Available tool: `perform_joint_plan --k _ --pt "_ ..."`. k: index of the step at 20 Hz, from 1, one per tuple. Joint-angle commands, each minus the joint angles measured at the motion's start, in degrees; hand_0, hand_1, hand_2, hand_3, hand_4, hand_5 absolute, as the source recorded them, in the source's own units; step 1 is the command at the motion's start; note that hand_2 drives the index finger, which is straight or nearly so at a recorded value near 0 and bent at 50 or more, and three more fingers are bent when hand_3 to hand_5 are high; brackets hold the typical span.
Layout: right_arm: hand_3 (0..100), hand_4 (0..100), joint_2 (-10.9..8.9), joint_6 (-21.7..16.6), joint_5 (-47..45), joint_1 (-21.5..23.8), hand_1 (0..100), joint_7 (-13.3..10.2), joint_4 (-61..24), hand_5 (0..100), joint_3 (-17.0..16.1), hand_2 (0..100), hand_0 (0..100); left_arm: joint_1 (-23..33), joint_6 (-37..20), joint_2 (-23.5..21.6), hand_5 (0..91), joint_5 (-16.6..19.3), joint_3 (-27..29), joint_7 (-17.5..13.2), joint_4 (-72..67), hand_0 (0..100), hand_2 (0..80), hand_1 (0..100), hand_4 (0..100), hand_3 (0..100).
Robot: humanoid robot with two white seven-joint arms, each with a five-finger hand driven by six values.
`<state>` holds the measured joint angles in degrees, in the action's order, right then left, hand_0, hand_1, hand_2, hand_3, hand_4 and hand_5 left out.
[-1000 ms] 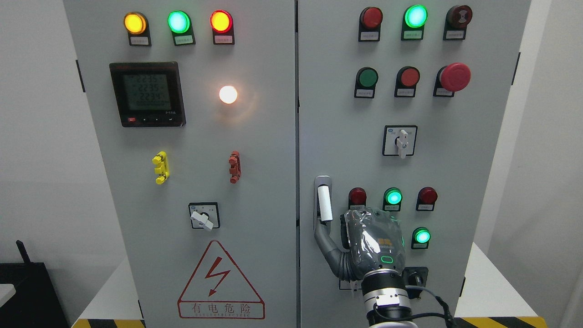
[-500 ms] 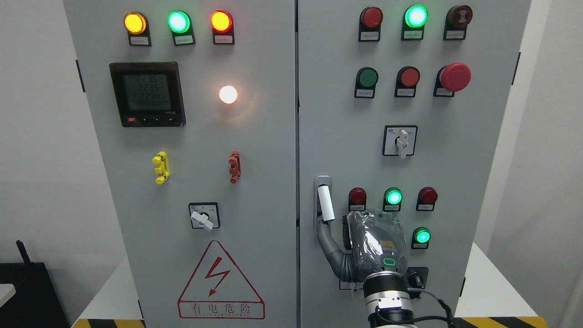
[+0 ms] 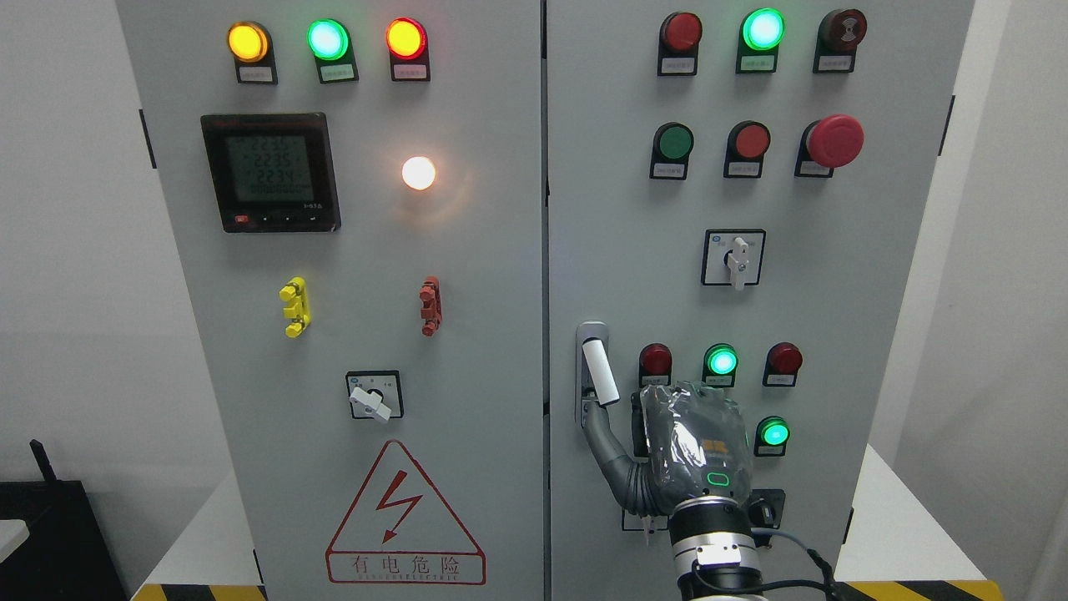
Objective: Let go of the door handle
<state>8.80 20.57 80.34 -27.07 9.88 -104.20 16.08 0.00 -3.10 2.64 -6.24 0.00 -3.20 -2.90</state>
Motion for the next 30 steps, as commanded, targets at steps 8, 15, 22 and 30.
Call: perform_joint_plan --k 8,15,22,30 --pt "100 88 0.08 0.0 -0.01 0.18 10 -0.04 -0.48 99 -0.61 99 55 -1.49 0.03 0.0 0.0 0.0 0.97 0.04 0.0 12 0.0 39 0 0" --pt "100 88 0.17 0.0 -0.01 0.18 9 -0.04 -0.92 99 -1.31 99 56 -1.49 0.03 0.0 0.0 0.0 0.97 0.04 0.0 12 0.0 39 0 0" --pt "100 88 0.08 0.0 -0.01 0.18 9 -0.04 -0.92 99 -1.76 98 58 -1.41 0.03 0.0 0.0 0.0 0.97 0.04 0.0 12 0.0 39 0 0" --pt "100 88 0.17 0.09 -0.01 0.18 9 -0.04 -1.09 99 -2.37 98 59 -1.41 0.03 0.0 0.0 0.0 0.97 0.04 0.0 12 0.0 39 0 0"
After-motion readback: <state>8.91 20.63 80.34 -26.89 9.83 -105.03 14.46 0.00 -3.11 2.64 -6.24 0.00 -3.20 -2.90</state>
